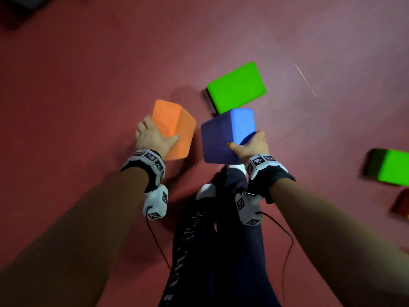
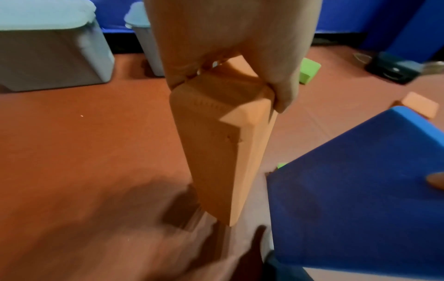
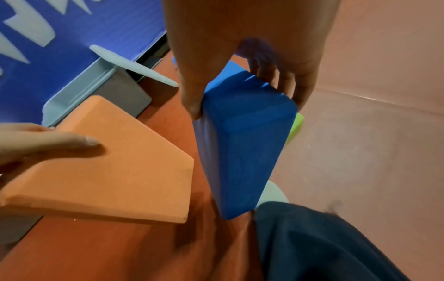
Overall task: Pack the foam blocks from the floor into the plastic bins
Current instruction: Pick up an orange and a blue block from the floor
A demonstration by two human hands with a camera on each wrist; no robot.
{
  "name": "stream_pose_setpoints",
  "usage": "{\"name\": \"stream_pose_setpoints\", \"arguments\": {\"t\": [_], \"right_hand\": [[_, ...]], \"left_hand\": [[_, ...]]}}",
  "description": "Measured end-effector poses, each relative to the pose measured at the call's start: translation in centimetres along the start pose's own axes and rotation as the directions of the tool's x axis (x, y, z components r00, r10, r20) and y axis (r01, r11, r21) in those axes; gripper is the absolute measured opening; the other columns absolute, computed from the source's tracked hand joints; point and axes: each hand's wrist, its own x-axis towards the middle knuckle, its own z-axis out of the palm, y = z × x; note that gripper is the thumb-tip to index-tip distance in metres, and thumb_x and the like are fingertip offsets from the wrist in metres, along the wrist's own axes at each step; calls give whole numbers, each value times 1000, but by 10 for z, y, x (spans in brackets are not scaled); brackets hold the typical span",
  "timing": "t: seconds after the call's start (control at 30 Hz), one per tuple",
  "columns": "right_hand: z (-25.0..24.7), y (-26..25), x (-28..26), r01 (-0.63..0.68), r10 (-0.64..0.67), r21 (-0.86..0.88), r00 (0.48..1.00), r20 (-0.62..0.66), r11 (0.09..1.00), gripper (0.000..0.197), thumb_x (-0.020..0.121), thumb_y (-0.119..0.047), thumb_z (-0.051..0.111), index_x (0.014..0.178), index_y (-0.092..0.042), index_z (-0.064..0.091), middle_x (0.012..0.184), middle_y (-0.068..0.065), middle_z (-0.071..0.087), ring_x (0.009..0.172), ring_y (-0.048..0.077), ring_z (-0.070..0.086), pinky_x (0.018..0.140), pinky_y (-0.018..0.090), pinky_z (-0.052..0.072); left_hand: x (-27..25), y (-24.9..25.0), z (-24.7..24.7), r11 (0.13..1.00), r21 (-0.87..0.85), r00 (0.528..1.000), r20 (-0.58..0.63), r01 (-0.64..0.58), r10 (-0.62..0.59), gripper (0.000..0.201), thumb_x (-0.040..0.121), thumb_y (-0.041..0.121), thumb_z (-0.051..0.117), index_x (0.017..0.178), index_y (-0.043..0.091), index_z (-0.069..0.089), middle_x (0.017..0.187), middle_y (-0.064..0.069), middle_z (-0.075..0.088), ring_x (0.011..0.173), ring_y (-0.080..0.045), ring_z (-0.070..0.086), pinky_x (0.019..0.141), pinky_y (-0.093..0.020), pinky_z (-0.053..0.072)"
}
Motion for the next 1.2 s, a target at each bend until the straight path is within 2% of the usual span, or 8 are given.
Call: {"name": "stream_pose_setpoints", "arguments": {"t": [0.1,0.3,0.4,0.57,0.73,0.9,1.07,1.2], "right_hand": [[6,-65,13,114,-112,-95,993,22,989,80,67,-46,79,119,-1,37,125,18,50,117,38,49,99,45,40],[-6,-192,45,175,-162,-161,982,93,971,78,67,-46,79,117,-3,38,123,16,53,112,36,52,96,45,43],[-17,-254,63,223,-206,-205,973,104,953,76,66,-46,79,116,-4,39,123,16,53,113,36,52,95,44,44],[-30,-356,96,311,-283,-290,950,134,905,76,68,-44,77,118,-4,38,124,17,52,115,36,50,96,43,43],[-21,-444,111,369,-342,-378,929,140,849,78,71,-43,75,125,-1,37,129,16,46,121,36,44,100,39,37],[12,-535,108,418,-390,-387,908,152,822,82,68,-46,76,124,-2,37,128,14,45,120,33,43,100,39,39],[43,-644,101,428,-410,-329,903,127,842,80,63,-51,76,117,-4,39,122,12,47,117,34,45,97,44,41],[52,-739,94,478,-471,-285,877,98,831,81,64,-51,76,117,-3,40,122,14,48,115,34,45,97,45,41]], "left_hand": [[43,-7,-43,995,-34,995,-7,98,-98,91,69,50,76,135,5,32,133,-19,41,122,-38,42,103,-42,35],[114,7,-109,961,-107,967,0,253,-255,86,70,51,75,129,6,33,133,-18,42,121,-39,43,97,-44,39],[153,26,-138,953,-95,957,8,289,-290,87,69,52,75,131,7,33,134,-17,41,121,-37,43,94,-44,41],[223,52,-185,905,-216,924,-29,367,-381,91,69,53,74,133,5,32,134,-18,41,121,-38,44,94,-44,41],[270,57,-215,894,-303,913,-137,332,-385,94,69,54,75,137,5,33,132,-16,44,120,-36,46,89,-44,42],[333,38,-266,873,-331,895,-145,358,-422,94,68,56,74,139,12,32,133,-10,42,122,-31,43,87,-45,44],[422,4,-348,824,-436,873,-152,361,-463,94,65,52,78,137,8,36,131,-15,45,122,-34,44,98,-44,38],[486,-18,-418,818,-483,850,-241,314,-469,92,66,51,78,135,5,39,128,-18,48,117,-37,48,98,-43,38]]}}
